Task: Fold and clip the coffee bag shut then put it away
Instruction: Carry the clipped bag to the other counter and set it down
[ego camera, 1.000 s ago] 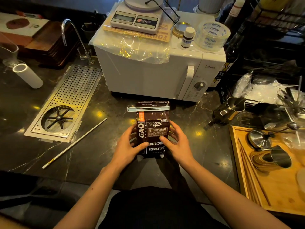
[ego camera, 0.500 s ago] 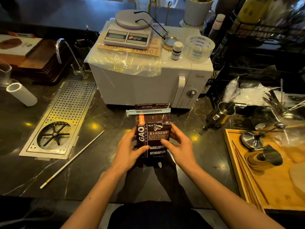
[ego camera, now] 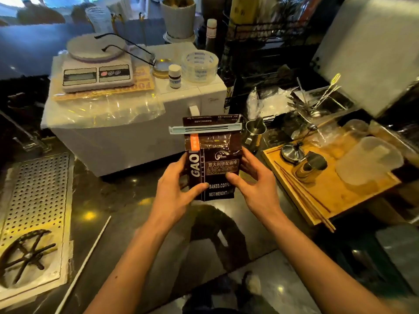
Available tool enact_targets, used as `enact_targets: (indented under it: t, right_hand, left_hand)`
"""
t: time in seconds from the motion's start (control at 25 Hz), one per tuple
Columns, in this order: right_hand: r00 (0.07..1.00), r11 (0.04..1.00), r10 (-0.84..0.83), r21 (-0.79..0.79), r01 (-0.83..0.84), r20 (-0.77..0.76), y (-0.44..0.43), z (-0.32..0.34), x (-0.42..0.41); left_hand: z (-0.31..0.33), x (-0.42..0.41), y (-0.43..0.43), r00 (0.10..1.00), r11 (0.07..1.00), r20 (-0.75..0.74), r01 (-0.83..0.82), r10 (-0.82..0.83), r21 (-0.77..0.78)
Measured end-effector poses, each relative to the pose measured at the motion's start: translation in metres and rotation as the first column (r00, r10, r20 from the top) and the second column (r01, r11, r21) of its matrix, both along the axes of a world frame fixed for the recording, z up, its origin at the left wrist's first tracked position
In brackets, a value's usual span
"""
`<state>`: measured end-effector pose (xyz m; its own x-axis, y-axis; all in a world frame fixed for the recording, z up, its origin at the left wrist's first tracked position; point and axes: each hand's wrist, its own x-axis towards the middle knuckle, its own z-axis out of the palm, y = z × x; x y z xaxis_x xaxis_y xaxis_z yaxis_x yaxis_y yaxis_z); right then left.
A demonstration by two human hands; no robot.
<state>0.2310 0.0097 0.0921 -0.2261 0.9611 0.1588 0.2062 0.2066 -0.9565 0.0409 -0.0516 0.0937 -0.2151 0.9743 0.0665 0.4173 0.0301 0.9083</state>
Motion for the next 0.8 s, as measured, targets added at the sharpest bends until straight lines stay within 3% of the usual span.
enact_targets:
  t: [0.28,0.44,0.8]
  right_hand:
    - [0.961,0.96,-0.263,0.079,0.269,-0.085,-0.045,0.025,0.127]
    - [0.882,0.881,-0.444,0.101,0.462,-0.158,-0.09,0.029,0.24]
    - [0.498,0.486,-0.851,0.11,0.867,-0.167,-0.228,0.034,0.475]
  left_hand:
    - [0.031,0.12,0.009,0.962,0.958,-0.04,0.272,-0.27,0.089]
    - [0.048,0.235,0.007,0.874,0.863,-0.043,0.485,-0.484,0.142]
    - [0.054,0.515,-0.047,0.579,0.566,-0.115,0.815,-0.807,0.127]
